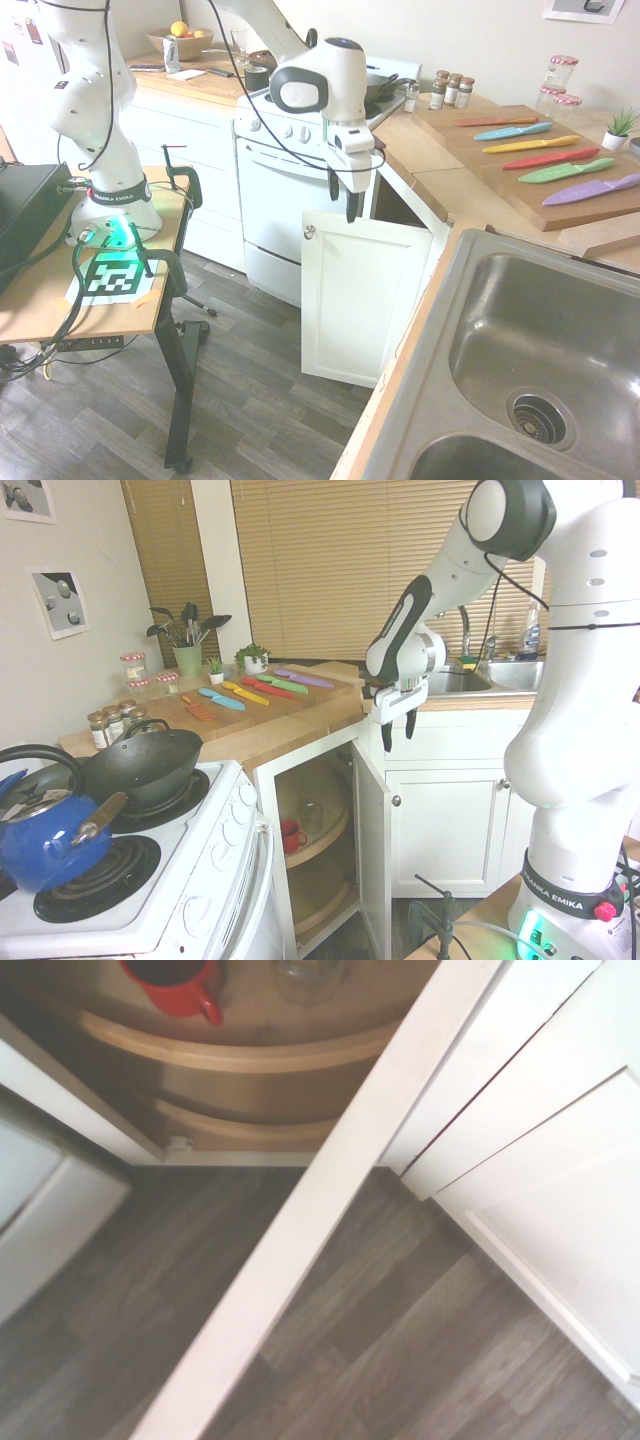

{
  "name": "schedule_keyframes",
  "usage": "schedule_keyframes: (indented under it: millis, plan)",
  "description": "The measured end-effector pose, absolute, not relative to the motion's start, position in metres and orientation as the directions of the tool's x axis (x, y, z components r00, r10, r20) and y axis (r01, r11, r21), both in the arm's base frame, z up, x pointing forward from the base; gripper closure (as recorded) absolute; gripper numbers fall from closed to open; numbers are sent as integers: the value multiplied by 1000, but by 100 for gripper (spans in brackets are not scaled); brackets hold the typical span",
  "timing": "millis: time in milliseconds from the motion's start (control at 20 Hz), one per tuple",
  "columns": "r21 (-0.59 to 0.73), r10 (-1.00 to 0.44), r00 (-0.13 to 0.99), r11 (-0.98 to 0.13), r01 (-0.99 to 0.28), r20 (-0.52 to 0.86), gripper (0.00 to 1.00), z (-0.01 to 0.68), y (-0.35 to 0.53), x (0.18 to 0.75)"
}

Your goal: Close the cabinet

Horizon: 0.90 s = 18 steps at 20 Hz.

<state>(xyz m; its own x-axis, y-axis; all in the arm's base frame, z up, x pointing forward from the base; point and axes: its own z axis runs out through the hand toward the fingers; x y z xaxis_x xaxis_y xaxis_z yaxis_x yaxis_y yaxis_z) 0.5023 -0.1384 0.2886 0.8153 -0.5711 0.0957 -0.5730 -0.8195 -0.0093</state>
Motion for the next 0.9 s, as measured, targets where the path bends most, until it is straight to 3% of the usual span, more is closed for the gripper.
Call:
schedule_keyframes:
  millis: [900]
  plan:
    - [107, -425, 897, -893, -437, 120, 0, 230, -128, 528]
